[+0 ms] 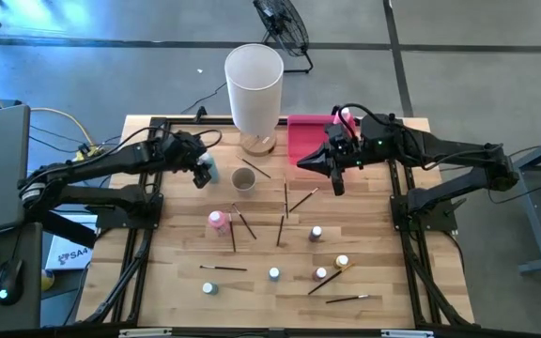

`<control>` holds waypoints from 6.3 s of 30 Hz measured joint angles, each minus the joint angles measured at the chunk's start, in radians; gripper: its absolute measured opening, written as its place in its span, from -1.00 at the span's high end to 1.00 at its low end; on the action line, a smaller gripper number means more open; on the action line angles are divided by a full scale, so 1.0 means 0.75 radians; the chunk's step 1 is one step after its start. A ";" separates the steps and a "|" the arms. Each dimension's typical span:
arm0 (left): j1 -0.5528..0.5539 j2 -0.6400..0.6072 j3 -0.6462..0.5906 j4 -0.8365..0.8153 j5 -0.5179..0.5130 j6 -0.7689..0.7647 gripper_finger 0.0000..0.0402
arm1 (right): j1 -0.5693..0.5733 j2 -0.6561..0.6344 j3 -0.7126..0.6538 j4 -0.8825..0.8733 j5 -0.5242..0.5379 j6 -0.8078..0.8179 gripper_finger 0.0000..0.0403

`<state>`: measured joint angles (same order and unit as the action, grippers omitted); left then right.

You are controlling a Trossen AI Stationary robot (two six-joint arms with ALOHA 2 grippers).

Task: Pick & Place Paint Supplies
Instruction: Put the big blue paint bottle into the pink bin

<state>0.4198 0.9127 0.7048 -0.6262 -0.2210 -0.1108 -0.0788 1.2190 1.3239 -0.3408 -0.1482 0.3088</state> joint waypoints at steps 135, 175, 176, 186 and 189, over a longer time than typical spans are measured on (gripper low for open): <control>-0.017 0.610 1.174 -0.200 0.277 0.001 0.38 | 0.102 -0.341 0.001 -1.095 0.039 0.431 0.98; -0.501 1.254 1.453 -0.009 -0.209 -0.552 0.38 | 0.195 -0.461 0.000 -1.107 0.161 0.301 0.98; -0.501 1.269 1.453 -0.009 -0.214 -0.562 0.38 | 0.195 -0.461 0.000 -1.106 0.161 0.287 0.98; -0.499 1.369 1.453 -0.015 -0.289 -0.654 0.38 | 0.195 -0.460 0.000 -1.107 0.160 0.244 0.98; -0.499 1.388 1.452 -0.018 -0.289 -0.667 0.38 | 0.195 -0.460 0.000 -1.107 0.160 0.223 0.98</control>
<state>0.0452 1.9537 1.7939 -0.6394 -0.4377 -0.6113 0.0677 0.8738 1.3239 -1.1709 -0.0280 0.4758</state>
